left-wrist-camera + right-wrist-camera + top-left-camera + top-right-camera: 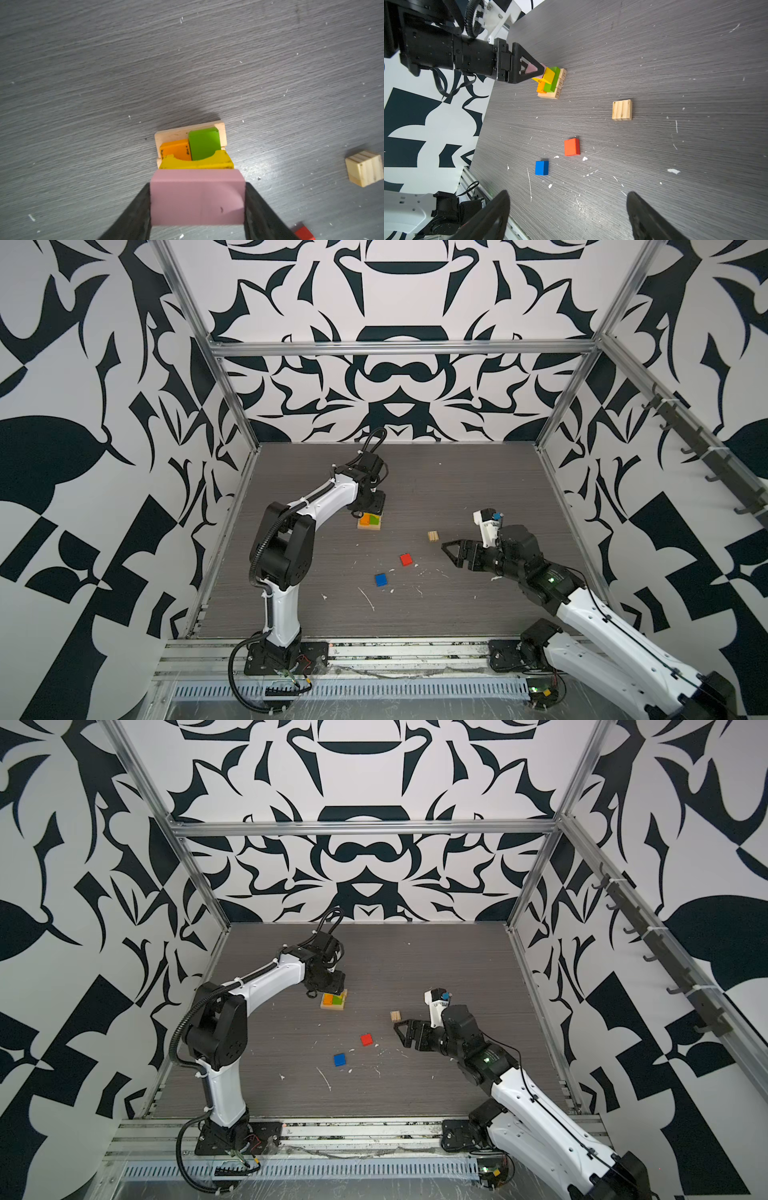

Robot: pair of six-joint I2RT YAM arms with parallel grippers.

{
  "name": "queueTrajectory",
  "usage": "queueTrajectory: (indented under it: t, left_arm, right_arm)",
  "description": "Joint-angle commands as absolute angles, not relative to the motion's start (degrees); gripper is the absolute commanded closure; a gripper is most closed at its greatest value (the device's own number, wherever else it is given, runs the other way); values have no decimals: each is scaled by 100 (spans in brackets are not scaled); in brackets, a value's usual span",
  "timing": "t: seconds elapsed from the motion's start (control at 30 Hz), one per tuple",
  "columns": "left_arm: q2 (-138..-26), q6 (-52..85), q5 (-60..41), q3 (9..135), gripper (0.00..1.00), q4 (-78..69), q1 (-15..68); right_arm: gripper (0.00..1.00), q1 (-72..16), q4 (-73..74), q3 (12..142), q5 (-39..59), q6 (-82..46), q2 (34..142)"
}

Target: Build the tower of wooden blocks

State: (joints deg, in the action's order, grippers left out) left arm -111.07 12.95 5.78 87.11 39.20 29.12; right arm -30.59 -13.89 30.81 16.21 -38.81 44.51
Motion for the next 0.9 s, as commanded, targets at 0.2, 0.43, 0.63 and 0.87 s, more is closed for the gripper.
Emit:
queueTrajectory:
  t: [0.2,0.43,0.63,0.87]
  left_arm:
    - [-10887,1424,615,8728,67,3878,2874]
    - [-10949,1457,619,8662,67,3821,2874]
    - [-10951,1485,632,8590,67,3779,2874]
    - [-11003,1508,633,8561,67,3755,2874]
  right_arm:
    - [9,-3093,-1293,3243,1529,-3797,4408]
    - [8,-3088,-1340,3270,1516,-3784,4395]
    - [9,-3094,-1343,3278,1503,-3763,4404]
    - [9,-3091,-1345,3280,1494,-3770,4413]
